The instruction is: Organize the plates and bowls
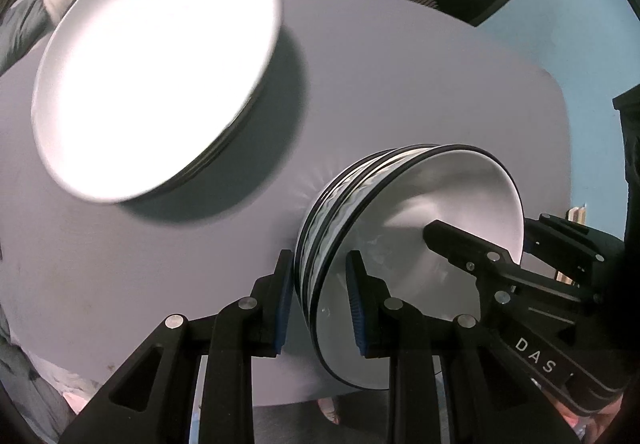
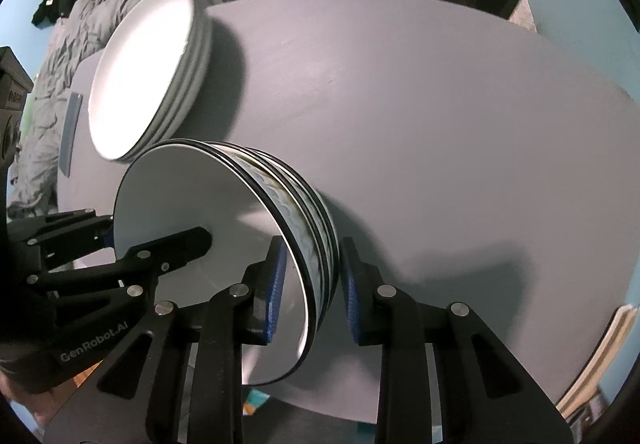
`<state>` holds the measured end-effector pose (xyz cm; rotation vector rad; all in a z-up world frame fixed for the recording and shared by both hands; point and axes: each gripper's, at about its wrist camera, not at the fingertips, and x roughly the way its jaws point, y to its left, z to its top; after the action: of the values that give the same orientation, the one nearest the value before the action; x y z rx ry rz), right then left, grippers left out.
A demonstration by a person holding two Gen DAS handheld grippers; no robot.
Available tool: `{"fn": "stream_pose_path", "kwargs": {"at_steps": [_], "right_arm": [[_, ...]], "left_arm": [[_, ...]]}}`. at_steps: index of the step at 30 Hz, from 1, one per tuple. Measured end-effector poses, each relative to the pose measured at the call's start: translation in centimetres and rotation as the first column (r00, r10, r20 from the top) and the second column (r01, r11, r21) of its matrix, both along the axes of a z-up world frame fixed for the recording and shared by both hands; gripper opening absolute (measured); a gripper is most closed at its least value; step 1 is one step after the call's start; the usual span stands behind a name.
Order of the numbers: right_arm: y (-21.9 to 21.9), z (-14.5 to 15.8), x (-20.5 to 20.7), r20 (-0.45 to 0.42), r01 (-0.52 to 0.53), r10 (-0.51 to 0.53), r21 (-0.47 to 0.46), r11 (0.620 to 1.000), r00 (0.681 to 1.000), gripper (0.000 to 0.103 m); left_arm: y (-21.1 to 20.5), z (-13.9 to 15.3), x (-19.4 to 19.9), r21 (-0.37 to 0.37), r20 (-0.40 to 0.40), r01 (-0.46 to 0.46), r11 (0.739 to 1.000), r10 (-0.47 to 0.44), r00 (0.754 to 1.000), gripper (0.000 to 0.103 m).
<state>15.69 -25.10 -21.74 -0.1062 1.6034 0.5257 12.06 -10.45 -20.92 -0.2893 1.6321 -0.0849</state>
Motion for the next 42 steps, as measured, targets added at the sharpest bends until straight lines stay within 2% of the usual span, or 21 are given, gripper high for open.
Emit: {"fn": "stream_pose_path", "kwargs": {"at_steps": [9, 20, 29, 34, 42], "right_arm": [[4.6, -0.6, -2.7, 0.0, -0.01, 0.01, 0.0, 1.0, 1.0, 0.027], [8.8, -0.7, -6.7, 0.012, -0.017, 0.016, 0.003, 1.0, 1.0, 0.027], [9.7, -0.7, -7.8, 0.023, -0.007, 0.007, 0.009, 1.0, 1.0, 0.027], [9.7, -0.6, -8.0, 0.03, 0.0, 0.0, 0.001, 1.0, 1.0, 0.027], [8.4, -0.6, -8.5, 0.028, 0.067, -0.068, 0.042, 0.997, 0.997, 0.026]], "left_arm": [[4.9, -0.1, -3.9, 0.028, 0.011, -0.029, 0.999, 0.029, 1.0, 0.025], [8.8, -0.2, -7.1, 0.048, 0.031, -0.068, 0.997, 0.066, 0.997, 0.025], [9.2, -0.9, -7.0, 0.043, 0.046, -0.072, 0.996, 0.07, 0.997, 0.025], [7.7, -1.2, -6.6, 0.037, 0.061, -0.042, 0.998, 0.039, 0.997, 0.025], [8.1, -1.0, -7.7, 0.024, 0.084, 0.008, 1.0, -0.01, 0.996, 0.027]]}}
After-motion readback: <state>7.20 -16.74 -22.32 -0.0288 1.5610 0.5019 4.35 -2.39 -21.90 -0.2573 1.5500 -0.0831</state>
